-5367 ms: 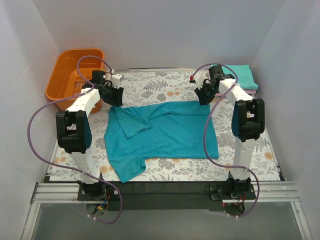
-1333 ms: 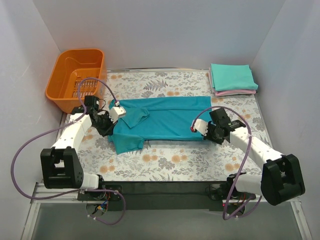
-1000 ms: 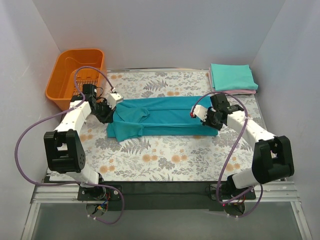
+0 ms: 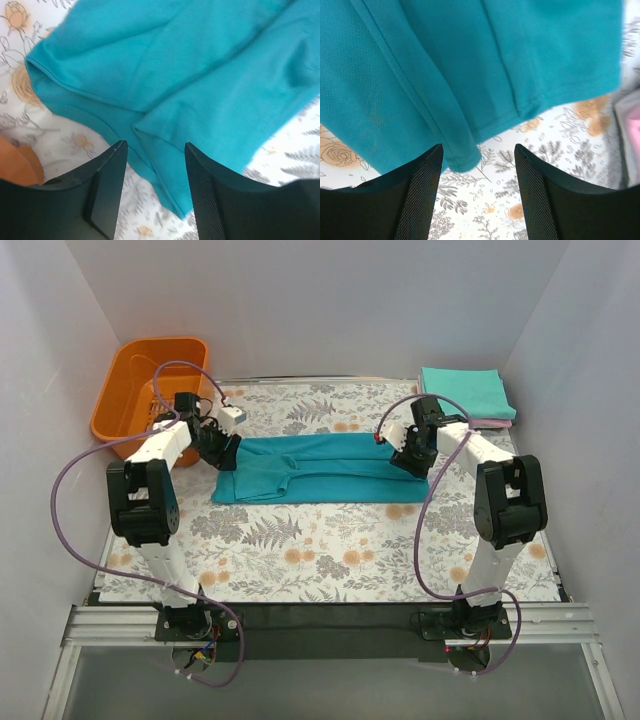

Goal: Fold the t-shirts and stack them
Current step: Fold the tshirt

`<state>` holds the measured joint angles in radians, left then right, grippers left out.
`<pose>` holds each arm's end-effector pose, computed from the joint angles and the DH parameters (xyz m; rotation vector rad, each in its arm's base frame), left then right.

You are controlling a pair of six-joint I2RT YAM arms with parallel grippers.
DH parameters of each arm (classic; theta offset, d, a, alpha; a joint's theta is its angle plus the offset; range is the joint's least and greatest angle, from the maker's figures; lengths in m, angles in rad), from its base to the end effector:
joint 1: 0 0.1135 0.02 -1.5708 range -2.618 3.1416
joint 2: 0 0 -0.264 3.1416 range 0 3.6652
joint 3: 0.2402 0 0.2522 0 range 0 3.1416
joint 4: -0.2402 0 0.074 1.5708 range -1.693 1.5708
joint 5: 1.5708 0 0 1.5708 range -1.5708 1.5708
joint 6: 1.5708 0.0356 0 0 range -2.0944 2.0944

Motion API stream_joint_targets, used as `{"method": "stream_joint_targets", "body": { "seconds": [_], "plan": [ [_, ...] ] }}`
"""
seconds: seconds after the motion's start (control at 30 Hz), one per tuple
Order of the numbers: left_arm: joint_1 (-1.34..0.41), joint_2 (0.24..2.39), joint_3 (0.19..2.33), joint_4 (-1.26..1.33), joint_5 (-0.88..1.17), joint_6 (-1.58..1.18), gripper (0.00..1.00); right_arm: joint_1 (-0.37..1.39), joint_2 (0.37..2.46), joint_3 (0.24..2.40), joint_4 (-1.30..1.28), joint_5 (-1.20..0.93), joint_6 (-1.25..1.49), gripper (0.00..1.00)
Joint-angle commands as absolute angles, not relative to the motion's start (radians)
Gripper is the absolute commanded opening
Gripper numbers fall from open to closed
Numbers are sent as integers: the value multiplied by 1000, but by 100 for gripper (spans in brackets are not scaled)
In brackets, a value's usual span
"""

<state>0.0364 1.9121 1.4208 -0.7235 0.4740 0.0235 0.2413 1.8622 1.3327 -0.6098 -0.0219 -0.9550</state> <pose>0.3898 -0.0021 0.2006 0.1001 2.7056 -0.6385 0.3721 0.0924 0.1949 -1.5394 2.2474 -0.1806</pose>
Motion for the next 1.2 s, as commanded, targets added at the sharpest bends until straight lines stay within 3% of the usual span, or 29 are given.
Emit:
{"method": "stream_joint_targets", "body": {
  "seconds": [0.0, 0.3, 0.87, 1.17],
  "plan": [
    [35, 1734, 1382, -802, 535, 77, 47, 238, 1755, 1387, -627, -41, -896, 56],
    [-69, 1651, 1209, -893, 465, 164, 39, 238, 1701, 1312, -670, -74, -827, 50],
    [-155, 1716, 1106, -726, 313, 121, 39, 238, 1690, 1301, -683, -71, -798, 47],
    [-155, 1724, 1138, -681, 281, 112, 6, 236, 1695, 1305, -689, -64, -808, 47]
  ]
}}
